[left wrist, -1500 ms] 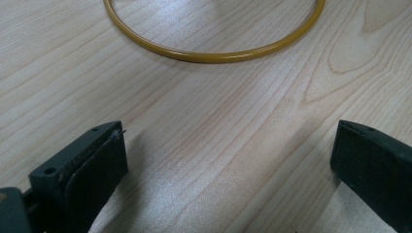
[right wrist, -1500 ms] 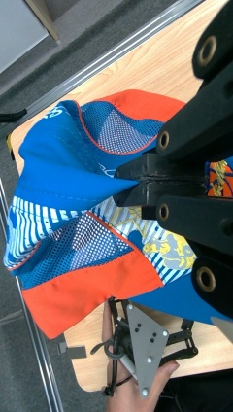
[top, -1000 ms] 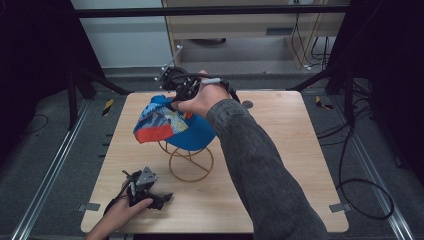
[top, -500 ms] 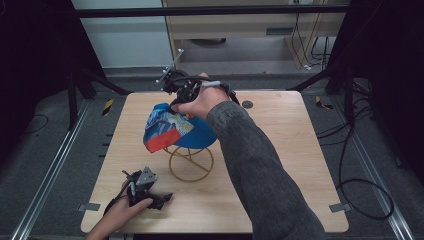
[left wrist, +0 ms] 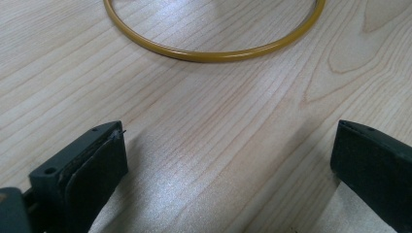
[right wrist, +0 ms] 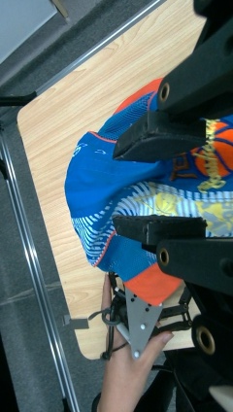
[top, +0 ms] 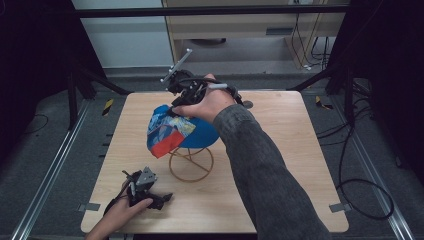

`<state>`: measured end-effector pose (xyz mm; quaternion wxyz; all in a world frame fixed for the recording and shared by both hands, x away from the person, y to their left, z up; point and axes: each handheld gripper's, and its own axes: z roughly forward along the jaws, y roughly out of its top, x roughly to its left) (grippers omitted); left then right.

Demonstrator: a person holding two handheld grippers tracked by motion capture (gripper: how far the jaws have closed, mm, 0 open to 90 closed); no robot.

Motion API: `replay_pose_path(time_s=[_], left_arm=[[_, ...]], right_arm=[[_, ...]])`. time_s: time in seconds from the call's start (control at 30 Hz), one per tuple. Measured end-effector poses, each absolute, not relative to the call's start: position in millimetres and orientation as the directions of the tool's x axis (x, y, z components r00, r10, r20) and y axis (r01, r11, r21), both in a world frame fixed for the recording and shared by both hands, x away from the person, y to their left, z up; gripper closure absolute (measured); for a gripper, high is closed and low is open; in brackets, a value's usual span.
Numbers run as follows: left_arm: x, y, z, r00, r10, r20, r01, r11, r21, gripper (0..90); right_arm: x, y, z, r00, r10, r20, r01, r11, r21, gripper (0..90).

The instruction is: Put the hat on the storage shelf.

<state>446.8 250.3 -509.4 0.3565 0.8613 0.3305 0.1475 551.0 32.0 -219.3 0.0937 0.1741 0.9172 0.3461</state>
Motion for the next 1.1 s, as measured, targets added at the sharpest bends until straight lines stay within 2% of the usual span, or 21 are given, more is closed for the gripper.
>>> replay_pose_path(time_s=[0.27, 0.63, 0.93, 1.1], left_arm=[[447, 250, -509, 0.738, 0.675, 0.019, 0.464, -0.527, 0.712, 0.0], [447, 250, -509, 0.740, 0.673, 0.020, 0.463, -0.531, 0.710, 0.0], [447, 250, -509, 0.739, 0.673, 0.020, 0.464, -0.531, 0.710, 0.0], [447, 250, -509, 0.740, 0.673, 0.020, 0.463, -0.531, 0.710, 0.0]], right_arm=[[546, 11, -217, -0.909, 0.414, -0.048, 0.266, 0.665, 0.697, 55.3], [546, -19, -225, -0.857, 0.513, -0.041, 0.318, 0.592, 0.741, 25.3], [543, -41, -223, -0.810, 0.586, -0.031, 0.345, 0.518, 0.783, 8.5], [543, -54, -226, -0.790, 0.611, -0.043, 0.344, 0.501, 0.794, 5.6]])
